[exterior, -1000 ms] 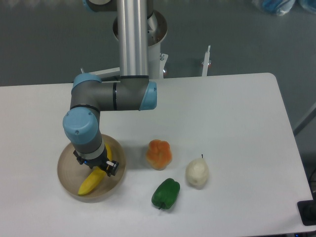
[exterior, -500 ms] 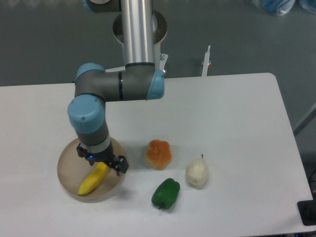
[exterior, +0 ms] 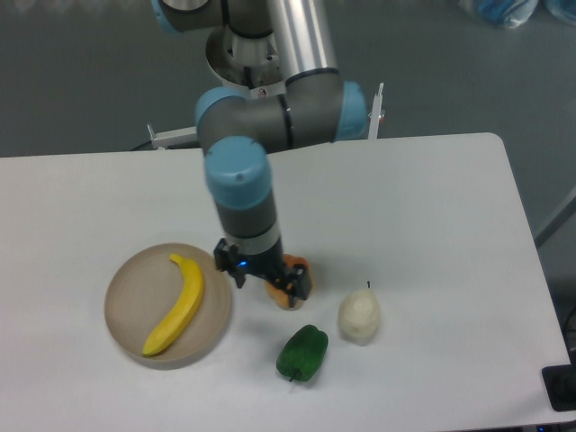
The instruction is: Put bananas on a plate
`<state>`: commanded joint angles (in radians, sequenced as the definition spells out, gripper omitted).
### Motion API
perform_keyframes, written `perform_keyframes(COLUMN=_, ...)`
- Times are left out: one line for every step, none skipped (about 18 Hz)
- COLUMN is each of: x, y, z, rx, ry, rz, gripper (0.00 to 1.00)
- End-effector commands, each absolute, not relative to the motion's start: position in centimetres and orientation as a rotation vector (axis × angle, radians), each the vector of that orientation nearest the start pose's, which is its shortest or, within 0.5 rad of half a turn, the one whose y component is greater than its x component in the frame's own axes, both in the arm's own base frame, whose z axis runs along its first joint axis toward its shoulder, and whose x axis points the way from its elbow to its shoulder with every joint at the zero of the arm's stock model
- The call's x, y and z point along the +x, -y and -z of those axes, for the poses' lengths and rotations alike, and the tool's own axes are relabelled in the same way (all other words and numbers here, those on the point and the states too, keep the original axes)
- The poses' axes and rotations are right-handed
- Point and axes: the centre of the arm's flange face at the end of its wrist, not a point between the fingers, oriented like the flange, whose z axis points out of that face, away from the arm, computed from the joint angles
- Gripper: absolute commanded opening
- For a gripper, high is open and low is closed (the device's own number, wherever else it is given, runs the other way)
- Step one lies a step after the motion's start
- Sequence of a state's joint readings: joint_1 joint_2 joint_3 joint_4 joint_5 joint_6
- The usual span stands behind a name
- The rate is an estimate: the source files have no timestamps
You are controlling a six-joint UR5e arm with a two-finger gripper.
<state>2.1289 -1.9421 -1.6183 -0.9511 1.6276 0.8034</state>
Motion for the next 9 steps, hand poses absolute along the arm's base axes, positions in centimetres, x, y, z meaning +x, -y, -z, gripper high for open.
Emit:
perform_keyframes(x=-23.7, y=-59.5, z=-32.5, rx=-2.987, ry=-0.399, rz=-0.267, gripper=1.0)
perform_keyframes(x=-24.2, y=-58.7, z=-32.5, rx=-2.99, ry=-0.427, rz=-0.27, gripper=1.0)
perform_keyframes(x=-24.8, y=-57.8, z=-33.1, rx=-2.989, ry=-0.44, rz=-0.285, gripper=1.0)
perform_keyframes(x=-25.4, y=-57.1, z=-33.5, rx=-2.994, ry=-0.451, rz=-0.306, gripper=1.0)
perform_keyframes(x=-26.3, y=-56.5, z=-33.7, rx=-3.004, ry=-0.466, rz=-0.33, gripper=1.0)
perform_keyframes(x=-27.1, y=-56.0, z=-33.6, rx=-3.012, ry=-0.476, rz=-0.336, gripper=1.0)
perform_keyframes(x=-27.3, y=-55.8, z=-33.8, rx=-3.01, ry=-0.503, rz=-0.345, gripper=1.0)
perform_keyframes(x=-27.3, y=-55.6, z=-34.1, rx=-3.006, ry=-0.512, rz=-0.35, gripper=1.0)
perform_keyframes(x=-27.5, y=-55.6, z=-34.1, rx=-3.006, ry=-0.519, rz=-0.351, gripper=1.0)
